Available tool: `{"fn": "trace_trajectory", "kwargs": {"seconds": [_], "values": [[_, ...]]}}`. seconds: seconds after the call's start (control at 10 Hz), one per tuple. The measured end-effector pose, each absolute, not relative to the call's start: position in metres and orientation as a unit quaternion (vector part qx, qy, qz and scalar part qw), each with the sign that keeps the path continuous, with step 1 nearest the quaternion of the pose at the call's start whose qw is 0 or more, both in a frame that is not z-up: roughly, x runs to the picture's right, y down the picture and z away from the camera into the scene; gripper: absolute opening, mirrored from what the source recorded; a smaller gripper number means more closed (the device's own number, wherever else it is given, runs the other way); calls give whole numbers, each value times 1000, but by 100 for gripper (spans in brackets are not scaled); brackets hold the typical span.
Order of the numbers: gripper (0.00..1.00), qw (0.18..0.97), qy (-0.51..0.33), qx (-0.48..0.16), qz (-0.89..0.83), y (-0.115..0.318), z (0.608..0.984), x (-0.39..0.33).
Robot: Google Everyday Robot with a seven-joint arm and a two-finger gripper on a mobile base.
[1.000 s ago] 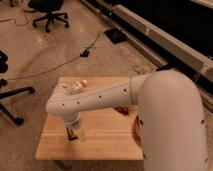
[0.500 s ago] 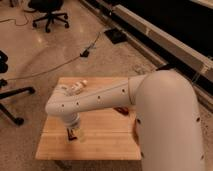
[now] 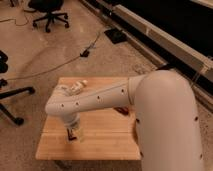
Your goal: Push the eraser across the table
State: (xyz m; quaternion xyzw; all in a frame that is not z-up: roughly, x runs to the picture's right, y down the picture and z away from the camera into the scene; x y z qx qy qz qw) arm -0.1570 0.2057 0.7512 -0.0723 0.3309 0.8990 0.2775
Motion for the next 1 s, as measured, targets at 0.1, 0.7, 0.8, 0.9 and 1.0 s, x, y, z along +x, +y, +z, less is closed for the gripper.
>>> {"fn": "trace_trajectory", "kwargs": {"seconds": [0.1,0.7,0.8,0.9,1.0], "values": [[80,301,324,-100,891,211,756,-162],[80,318,315,-134,884,241,759,-170],[80,313,313,-131,887,243,756,-166],[80,306,311,-129,891,243,755,-162],[80,303,310,-128,892,245,753,-161]]}}
